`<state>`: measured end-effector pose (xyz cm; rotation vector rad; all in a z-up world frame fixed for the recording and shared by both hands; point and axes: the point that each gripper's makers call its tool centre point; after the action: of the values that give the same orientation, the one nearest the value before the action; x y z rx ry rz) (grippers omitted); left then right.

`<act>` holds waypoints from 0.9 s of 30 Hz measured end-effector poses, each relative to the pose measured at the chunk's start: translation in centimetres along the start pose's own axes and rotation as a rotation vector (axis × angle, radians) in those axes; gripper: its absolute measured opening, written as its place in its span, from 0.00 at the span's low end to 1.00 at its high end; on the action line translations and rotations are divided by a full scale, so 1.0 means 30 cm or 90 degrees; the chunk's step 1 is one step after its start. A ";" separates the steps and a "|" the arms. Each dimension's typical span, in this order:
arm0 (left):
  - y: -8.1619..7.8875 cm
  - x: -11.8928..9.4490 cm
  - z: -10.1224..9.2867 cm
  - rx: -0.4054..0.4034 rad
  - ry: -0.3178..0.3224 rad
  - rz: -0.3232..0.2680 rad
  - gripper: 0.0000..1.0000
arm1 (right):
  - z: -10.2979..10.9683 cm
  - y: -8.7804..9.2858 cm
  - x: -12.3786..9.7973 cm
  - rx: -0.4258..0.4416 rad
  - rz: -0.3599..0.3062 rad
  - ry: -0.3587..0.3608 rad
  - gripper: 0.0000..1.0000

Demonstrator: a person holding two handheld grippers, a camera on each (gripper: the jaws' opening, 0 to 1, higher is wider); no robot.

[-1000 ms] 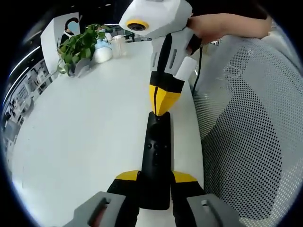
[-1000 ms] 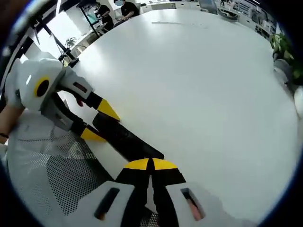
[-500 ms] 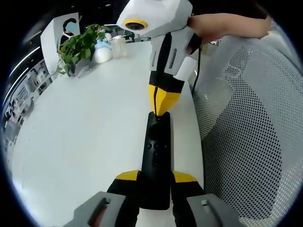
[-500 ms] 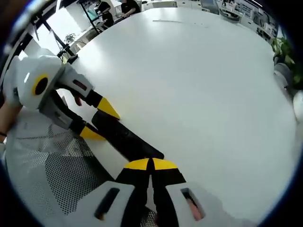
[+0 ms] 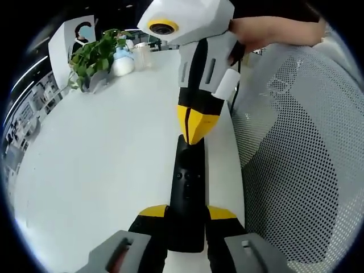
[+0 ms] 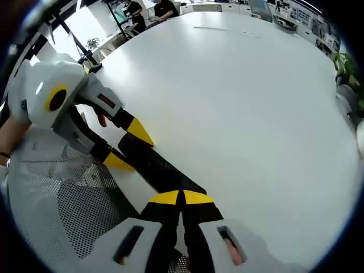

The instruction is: Press the specified remote control buttons in sequence, fully releasing each button before pressing the next.

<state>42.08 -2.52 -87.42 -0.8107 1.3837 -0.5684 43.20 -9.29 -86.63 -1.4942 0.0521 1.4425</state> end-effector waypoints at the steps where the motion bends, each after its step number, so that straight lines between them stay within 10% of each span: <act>1: 0.000 0.000 0.000 0.000 0.000 0.000 0.24 | 0.003 -0.006 0.001 0.000 -0.006 -0.003 0.00; 27: -0.002 0.003 0.001 -0.004 0.001 -0.005 0.25 | -0.001 -0.005 0.002 -0.009 -0.022 -0.003 0.00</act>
<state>42.12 -2.64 -87.44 -0.8208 1.3845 -0.5705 43.33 -9.20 -86.58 -1.4958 0.0133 1.4212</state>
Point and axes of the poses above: the point that each gripper's makers call its tool centre point, and the gripper's own axes: x roughly forward along the fingers, z roughly to its left, y roughly out of its underside, and after that the axes turned 15 degrees about -z, right-handed
